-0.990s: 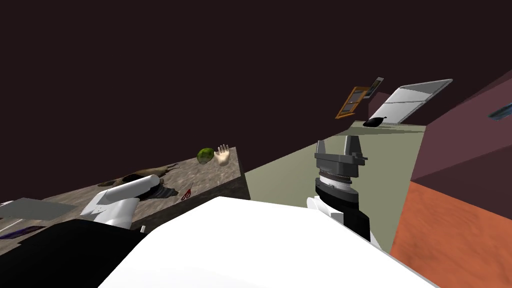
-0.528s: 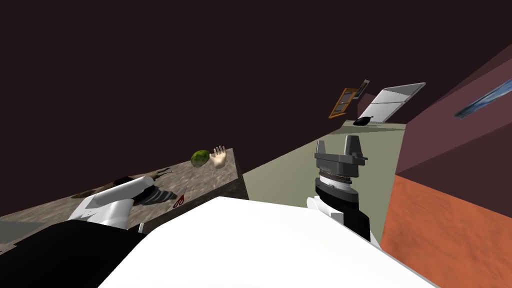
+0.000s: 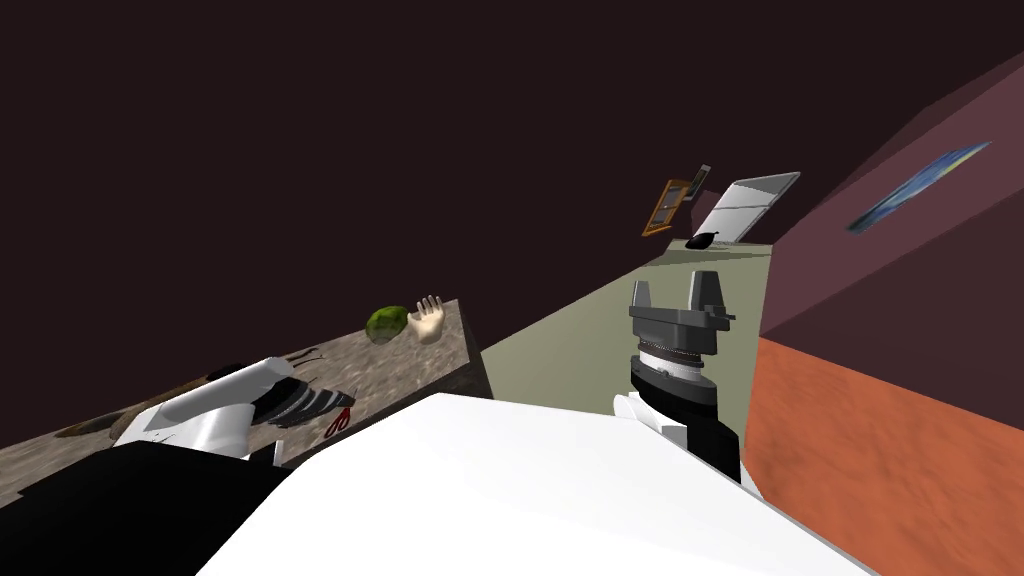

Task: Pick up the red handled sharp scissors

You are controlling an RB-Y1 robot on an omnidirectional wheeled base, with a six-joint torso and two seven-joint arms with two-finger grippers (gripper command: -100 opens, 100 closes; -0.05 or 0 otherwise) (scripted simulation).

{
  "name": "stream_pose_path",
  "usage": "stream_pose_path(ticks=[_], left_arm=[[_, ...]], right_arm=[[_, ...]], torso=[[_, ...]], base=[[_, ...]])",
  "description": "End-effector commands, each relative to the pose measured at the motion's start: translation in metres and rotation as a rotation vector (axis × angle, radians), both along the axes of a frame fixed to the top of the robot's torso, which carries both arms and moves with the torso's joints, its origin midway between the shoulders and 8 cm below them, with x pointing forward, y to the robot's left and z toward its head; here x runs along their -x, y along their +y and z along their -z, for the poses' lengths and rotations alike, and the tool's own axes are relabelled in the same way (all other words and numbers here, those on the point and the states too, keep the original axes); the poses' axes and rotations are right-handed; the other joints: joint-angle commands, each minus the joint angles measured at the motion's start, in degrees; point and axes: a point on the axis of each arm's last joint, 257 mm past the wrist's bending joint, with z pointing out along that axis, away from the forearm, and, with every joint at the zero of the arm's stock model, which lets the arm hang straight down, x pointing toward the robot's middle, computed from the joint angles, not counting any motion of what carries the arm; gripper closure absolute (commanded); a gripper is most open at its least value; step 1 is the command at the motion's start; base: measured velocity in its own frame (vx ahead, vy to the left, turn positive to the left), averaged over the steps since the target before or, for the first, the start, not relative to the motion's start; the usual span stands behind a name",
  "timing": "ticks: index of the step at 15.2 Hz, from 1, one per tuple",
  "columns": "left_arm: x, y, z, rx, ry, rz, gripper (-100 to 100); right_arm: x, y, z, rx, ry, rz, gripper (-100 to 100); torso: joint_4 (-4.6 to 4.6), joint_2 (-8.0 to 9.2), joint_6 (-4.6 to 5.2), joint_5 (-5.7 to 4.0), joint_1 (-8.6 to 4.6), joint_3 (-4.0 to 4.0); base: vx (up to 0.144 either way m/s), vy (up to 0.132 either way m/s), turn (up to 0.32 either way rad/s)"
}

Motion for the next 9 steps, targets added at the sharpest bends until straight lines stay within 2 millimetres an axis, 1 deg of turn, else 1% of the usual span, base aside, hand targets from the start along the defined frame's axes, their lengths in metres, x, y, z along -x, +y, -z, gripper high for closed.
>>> stream_pose_path(ticks=[1,2,3,4,7,8,9], left_arm=[[0.008,-0.014,0.007,0.066,0.004,-0.052,-100],[0.01,-0.017,0.009,0.083,0.006,-0.065,-100],[0.007,-0.012,0.008,0.055,0.003,-0.043,-100],[0.008,-0.016,0.021,0.063,0.005,-0.044,-100],[0.008,-0.019,0.032,0.064,0.005,-0.04,-100],[0.008,-0.02,0.034,0.064,0.005,-0.039,-100],[0.008,-0.02,0.029,0.066,0.006,-0.042,-100]], right_arm=[[0.0,0.0,0.0,0.0,0.0,0.0,0],[0.0,0.0,0.0,0.0,0.0,0.0,0],[0.0,0.0,0.0,0.0,0.0,0.0,0],[0.0,0.0,0.0,0.0,0.0,0.0,0],[0.0,0.0,0.0,0.0,0.0,0.0,0],[0.0,0.0,0.0,0.0,0.0,0.0,0],[0.0,0.0,0.0,0.0,0.0,0.0,0]], torso=[[0.0,0.0,0.0,0.0,0.0,0.0],[0.0,0.0,0.0,0.01,0.01,0.0],[0.0,0.01,-0.01,0.0,0.02,0.01],[0.01,0.03,-0.03,0.0,0.02,0.02],[0.0,0.01,-0.04,0.02,0.09,0.01],[0.0,0.0,-0.04,0.03,0.1,0.0],[0.0,0.01,-0.03,0.03,0.09,0.0]], base=[[0.018,0.002,-0.126],[0.017,0.004,-0.085],[0.01,0.003,-0.023],[0.015,0.015,0.029],[0.023,0.022,0.032],[0.02,0.017,0.014],[0.0,0.0,0.0]])
